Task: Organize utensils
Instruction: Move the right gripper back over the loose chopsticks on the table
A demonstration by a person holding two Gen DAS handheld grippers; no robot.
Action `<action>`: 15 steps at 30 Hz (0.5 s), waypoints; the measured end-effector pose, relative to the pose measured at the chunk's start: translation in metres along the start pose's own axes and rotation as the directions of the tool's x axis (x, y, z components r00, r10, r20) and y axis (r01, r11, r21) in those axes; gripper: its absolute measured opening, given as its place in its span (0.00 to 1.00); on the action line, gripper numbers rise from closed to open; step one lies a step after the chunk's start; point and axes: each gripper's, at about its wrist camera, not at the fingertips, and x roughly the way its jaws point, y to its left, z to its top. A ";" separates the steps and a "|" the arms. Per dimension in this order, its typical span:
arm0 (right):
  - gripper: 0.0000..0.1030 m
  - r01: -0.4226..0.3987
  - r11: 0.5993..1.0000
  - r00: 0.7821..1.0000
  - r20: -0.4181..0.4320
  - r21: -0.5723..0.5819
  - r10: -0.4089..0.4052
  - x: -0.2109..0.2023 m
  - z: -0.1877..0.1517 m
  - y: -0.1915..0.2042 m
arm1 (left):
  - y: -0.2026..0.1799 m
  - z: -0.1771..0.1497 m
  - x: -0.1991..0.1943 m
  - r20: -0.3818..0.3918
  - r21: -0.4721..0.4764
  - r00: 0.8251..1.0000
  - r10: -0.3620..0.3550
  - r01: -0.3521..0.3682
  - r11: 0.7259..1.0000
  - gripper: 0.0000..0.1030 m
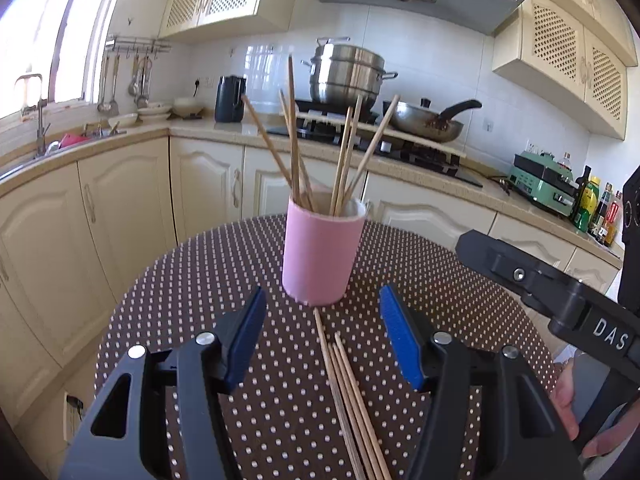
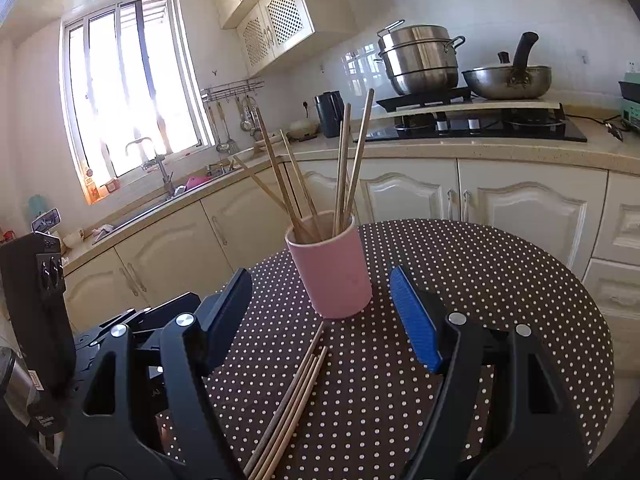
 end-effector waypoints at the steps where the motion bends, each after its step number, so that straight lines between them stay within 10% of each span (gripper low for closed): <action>1: 0.69 0.005 1.000 1.000 -0.015 0.004 -0.005 0.001 -0.004 0.000 | 0.001 -0.003 0.001 -0.014 -0.002 1.000 -0.001 0.001 1.000 0.57; 15: 0.69 0.054 0.996 0.979 -0.201 0.072 -0.039 0.017 -0.053 0.000 | 0.019 -0.042 0.009 -0.138 -0.028 0.989 0.052 -0.056 0.998 0.57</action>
